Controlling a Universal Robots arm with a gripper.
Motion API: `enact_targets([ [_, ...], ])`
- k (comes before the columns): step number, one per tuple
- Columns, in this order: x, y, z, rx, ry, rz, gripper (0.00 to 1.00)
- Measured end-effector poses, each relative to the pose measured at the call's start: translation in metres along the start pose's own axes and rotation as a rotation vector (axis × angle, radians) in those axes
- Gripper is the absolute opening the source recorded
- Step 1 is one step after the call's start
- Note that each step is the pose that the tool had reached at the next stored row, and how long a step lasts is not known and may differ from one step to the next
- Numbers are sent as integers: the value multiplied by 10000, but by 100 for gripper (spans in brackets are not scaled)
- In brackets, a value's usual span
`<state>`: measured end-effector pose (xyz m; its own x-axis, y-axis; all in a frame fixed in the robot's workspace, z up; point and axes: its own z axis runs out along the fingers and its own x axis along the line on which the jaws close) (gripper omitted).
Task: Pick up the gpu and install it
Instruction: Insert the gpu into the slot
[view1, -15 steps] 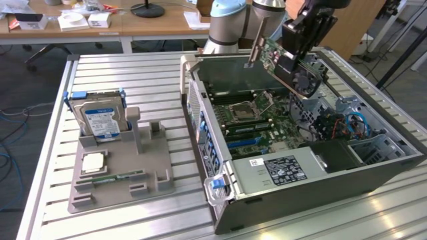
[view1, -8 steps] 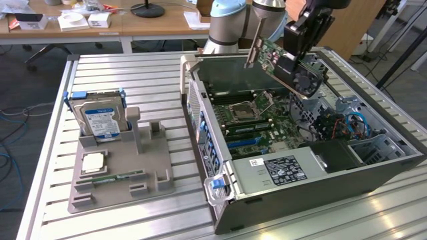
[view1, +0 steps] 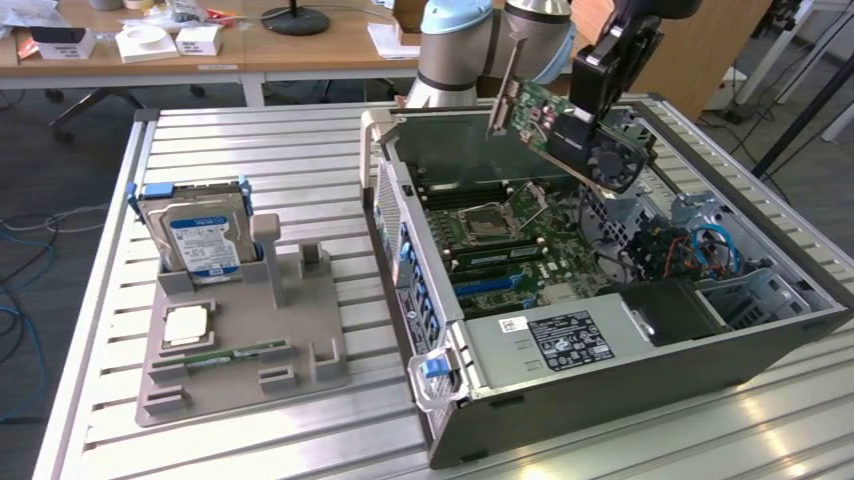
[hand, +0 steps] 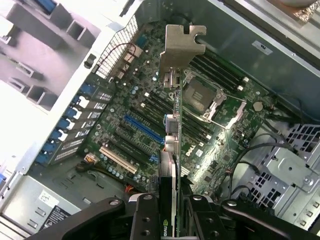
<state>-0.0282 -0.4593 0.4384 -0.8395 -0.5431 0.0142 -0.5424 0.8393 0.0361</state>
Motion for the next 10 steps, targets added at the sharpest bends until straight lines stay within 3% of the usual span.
enact_targets([
  [10,0,0,15,22,54,-1481,26],
])
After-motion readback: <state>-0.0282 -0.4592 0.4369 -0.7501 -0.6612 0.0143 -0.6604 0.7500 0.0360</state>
